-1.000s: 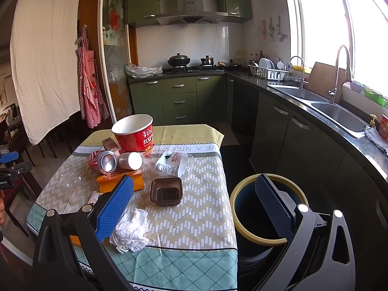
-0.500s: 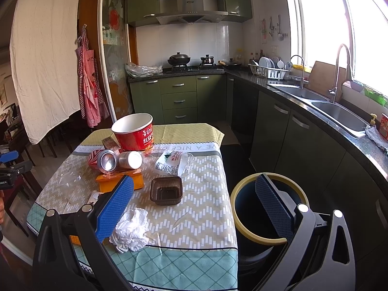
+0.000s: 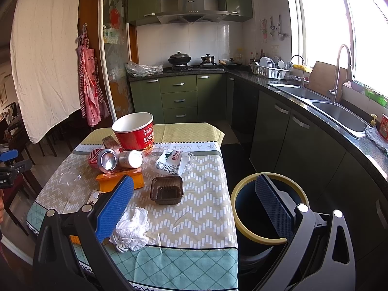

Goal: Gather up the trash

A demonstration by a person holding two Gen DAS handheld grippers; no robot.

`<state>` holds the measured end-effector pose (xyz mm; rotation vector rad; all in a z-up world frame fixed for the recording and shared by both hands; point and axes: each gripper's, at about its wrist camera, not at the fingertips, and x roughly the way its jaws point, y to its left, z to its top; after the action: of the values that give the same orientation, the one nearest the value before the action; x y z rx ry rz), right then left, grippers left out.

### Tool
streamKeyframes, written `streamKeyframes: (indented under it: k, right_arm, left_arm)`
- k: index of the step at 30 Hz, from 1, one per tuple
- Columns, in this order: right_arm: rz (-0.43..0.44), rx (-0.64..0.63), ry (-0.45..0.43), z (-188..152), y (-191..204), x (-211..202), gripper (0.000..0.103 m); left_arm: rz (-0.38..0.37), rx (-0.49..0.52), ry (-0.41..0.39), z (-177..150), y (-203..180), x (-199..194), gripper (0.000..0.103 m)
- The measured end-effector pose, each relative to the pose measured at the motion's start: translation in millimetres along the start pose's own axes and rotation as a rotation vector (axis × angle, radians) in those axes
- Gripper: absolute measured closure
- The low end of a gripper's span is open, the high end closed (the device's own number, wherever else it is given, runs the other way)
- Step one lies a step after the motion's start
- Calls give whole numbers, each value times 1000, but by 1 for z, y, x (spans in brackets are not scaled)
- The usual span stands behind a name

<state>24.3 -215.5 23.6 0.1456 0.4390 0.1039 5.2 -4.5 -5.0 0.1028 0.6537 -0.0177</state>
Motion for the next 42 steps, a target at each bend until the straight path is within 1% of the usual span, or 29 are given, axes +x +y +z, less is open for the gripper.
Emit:
streamKeyframes:
  k: [5, 8, 10, 12, 14, 16, 17, 21, 24, 26, 27, 29, 31, 32, 34, 36, 39, 40, 41, 42]
  right_arm:
    - [3, 1, 4, -1, 0, 2, 4]
    - [14, -7, 22, -2, 1, 8, 4]
    - [44, -34, 50, 4, 5, 14, 4]
    - [121, -65, 104, 15, 11, 26, 4]
    - [216, -78, 164, 35, 18, 41, 4]
    - [283, -87, 212, 60, 25, 60, 4]
    - [298, -99, 232, 74, 30, 70, 4]
    - [296, -172, 322, 124, 59, 124, 4]
    - [348, -148, 417, 147, 77, 172, 5]
    - [344, -149, 465, 158, 90, 202, 11]
    - [341, -151, 490, 161, 96, 218, 12]
    - [319, -169, 543, 164, 107, 250, 20]
    - [285, -193, 589, 164, 117, 279, 27]
    - [264, -204, 608, 164, 121, 292, 29]
    - [232, -220, 632, 165, 127, 313, 30]
    - [217, -220, 652, 166, 131, 330, 35]
    - [187, -232, 679, 168, 137, 354, 42]
    - [174, -237, 687, 168, 139, 362, 45]
    - [166, -240, 697, 168, 140, 370, 50]
    - [160, -238, 708, 168, 141, 378, 52]
  left_arm:
    - [3, 2, 3, 0, 0, 0, 6]
    - [2, 0, 13, 1, 2, 3, 6]
    - [-1, -9, 29, 3, 5, 7, 6]
    - [-2, -13, 46, 7, 9, 12, 6]
    - [14, -4, 60, 12, 12, 18, 6]
    - [27, -2, 75, 17, 16, 25, 6]
    - [25, -11, 90, 20, 19, 30, 6]
    - [2, -45, 168, 32, 31, 53, 6]
    - [5, -24, 213, 39, 32, 71, 6]
    - [2, -13, 242, 43, 31, 82, 9]
    - [-2, -9, 257, 46, 30, 87, 9]
    - [-10, -6, 285, 51, 28, 98, 17]
    - [-19, 2, 309, 56, 26, 109, 20]
    - [-21, 8, 322, 57, 24, 113, 24]
    - [-23, 28, 349, 59, 20, 121, 27]
    - [-30, 46, 383, 59, 17, 128, 32]
    - [-43, 57, 427, 59, 17, 134, 41]
    - [-44, 61, 439, 58, 17, 135, 45]
    - [-47, 63, 450, 57, 17, 135, 47]
    - [-47, 64, 462, 56, 18, 136, 47]
